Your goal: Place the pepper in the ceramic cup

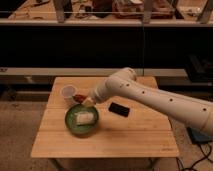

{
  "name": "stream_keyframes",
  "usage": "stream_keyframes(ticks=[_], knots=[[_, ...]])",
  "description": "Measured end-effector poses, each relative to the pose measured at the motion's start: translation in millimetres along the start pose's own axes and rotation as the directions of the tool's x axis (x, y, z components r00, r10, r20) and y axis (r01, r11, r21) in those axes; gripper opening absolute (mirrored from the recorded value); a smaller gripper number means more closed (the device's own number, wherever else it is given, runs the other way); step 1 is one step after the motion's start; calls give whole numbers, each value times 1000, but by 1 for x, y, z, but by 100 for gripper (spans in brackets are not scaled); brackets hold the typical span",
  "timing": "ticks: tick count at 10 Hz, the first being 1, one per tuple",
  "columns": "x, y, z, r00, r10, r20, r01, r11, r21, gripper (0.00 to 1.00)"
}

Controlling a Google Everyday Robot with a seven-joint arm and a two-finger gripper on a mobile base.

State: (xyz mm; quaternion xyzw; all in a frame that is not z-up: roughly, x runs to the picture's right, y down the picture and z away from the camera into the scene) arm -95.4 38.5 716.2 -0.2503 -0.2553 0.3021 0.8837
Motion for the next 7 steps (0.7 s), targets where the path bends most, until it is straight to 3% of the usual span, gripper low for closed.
stream_keyframes(ticks=[3, 7], knots=[[-38, -16, 24, 999, 17, 50, -16, 999, -30, 20], [-56, -50, 63, 995, 64, 72, -60, 997, -53, 20]])
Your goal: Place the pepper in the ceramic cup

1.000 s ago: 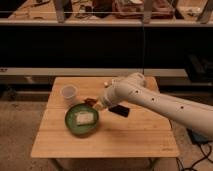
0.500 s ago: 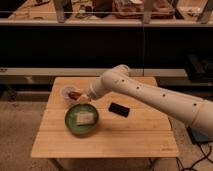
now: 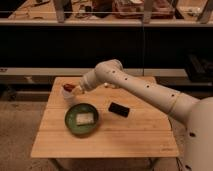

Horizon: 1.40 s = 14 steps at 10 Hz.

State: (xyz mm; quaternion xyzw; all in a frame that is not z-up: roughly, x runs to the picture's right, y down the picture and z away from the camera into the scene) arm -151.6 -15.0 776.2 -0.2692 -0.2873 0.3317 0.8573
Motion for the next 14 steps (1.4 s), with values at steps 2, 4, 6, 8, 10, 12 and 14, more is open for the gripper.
stream_keyframes(ticks=[2, 4, 6, 8, 10, 12, 14], knots=[[-10, -12, 24, 1000, 4, 2, -4, 1000, -18, 34], [-18, -18, 33, 1000, -4, 7, 5, 1000, -24, 51], [-26, -25, 34, 1000, -13, 15, 14, 1000, -18, 72], [-27, -31, 32, 1000, -15, 21, 15, 1000, -9, 80], [-25, -34, 30, 1000, -15, 21, 15, 1000, -5, 80], [-18, -32, 26, 1000, -11, 17, 11, 1000, -27, 80], [-8, -21, 16, 1000, -26, 12, 26, 998, -65, 80]])
